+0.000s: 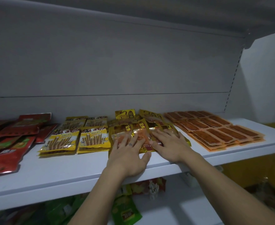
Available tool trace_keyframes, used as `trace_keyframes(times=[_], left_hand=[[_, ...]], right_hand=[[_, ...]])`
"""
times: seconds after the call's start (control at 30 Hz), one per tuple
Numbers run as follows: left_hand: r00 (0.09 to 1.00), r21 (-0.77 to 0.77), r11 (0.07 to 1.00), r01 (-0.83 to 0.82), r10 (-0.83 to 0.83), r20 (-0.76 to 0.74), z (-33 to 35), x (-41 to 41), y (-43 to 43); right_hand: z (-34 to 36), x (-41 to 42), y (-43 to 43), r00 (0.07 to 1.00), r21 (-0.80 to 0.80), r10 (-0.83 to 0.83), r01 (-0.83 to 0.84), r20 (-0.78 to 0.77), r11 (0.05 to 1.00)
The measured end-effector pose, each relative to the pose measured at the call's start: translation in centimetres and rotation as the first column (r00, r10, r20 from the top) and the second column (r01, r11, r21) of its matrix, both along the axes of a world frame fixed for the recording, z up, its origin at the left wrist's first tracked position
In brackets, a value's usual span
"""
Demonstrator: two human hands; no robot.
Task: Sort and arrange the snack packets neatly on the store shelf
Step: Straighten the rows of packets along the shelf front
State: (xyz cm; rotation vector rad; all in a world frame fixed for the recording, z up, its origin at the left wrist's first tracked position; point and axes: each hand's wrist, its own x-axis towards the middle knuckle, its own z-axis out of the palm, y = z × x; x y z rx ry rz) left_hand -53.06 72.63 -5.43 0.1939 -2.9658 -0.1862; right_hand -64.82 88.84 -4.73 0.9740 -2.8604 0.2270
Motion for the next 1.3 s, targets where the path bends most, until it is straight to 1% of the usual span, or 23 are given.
trace_keyframes(times=[0.2, 0.3, 0.47, 0.53, 0.6, 0.8, 0.97, 1.03, 1.1, 1.17, 1.3], left_hand=[[1.0, -0.045, 0.999, 0.001, -0.001, 0.005, 0.7, 0.0, 0.1], [0.999, -0.036, 0.999, 0.014, -0.015, -0.031, 1.3, -0.2, 0.6], [0.996, -0.026, 0.999, 0.019, -0.021, -0.091, 2.7, -2.5, 2.5], [0.993, -0.041, 0.999, 0.027, -0.031, -0.111, 2.9, -3.6, 3.5], [0.994, -0.043, 0.999, 0.033, -0.037, -0.107, 2.8, -4.5, 4.7], [0.999, -0.048, 0.999, -0.012, 0.01, -0.033, 4.1, -8.5, 8.0], [0.998, -0.042, 0.999, -0.034, 0.032, -0.052, 5.9, -13.0, 12.0], [0.997, -0.054, 0.997, -0.046, 0.042, -0.06, 6.3, -15.3, 13.7], [0.998, -0.028, 0.998, -0.063, 0.062, -0.03, 6.5, -17.7, 15.2], [0.993, 0.002, 0.993, -0.121, 0.121, -0.008, 6.3, -20.9, 16.6], [0.969, 0.065, 0.967, -0.246, 0.245, 0.023, 6.3, -24.9, 16.7]], right_hand=[[0.3, 0.1, -0.1, 1.0, -0.027, 0.004, -0.004, 0.018, 1.0], [0.3, 0.4, 0.0, 0.999, -0.05, 0.016, -0.018, -0.031, 0.999], [1.0, 0.4, 1.4, 0.992, -0.183, 0.046, -0.067, -0.117, 0.981], [1.7, -0.4, 2.8, 0.988, -0.195, 0.037, -0.066, -0.147, 0.979], [2.5, -1.4, 4.3, 0.988, -0.172, 0.036, -0.062, -0.149, 0.983], [4.9, -5.8, 8.4, 0.99, -0.078, 0.051, -0.062, -0.134, 0.995], [7.3, -11.4, 13.1, 0.991, -0.049, 0.089, -0.095, -0.101, 0.994], [8.0, -14.0, 15.2, 0.99, -0.06, 0.123, -0.127, -0.062, 0.99], [8.3, -16.8, 17.5, 0.984, -0.082, 0.176, -0.175, 0.006, 0.981], [8.3, -19.9, 20.1, 0.976, -0.111, 0.212, -0.205, 0.054, 0.972], [8.7, -25.1, 21.5, 0.975, -0.069, 0.202, -0.196, 0.094, 0.978]])
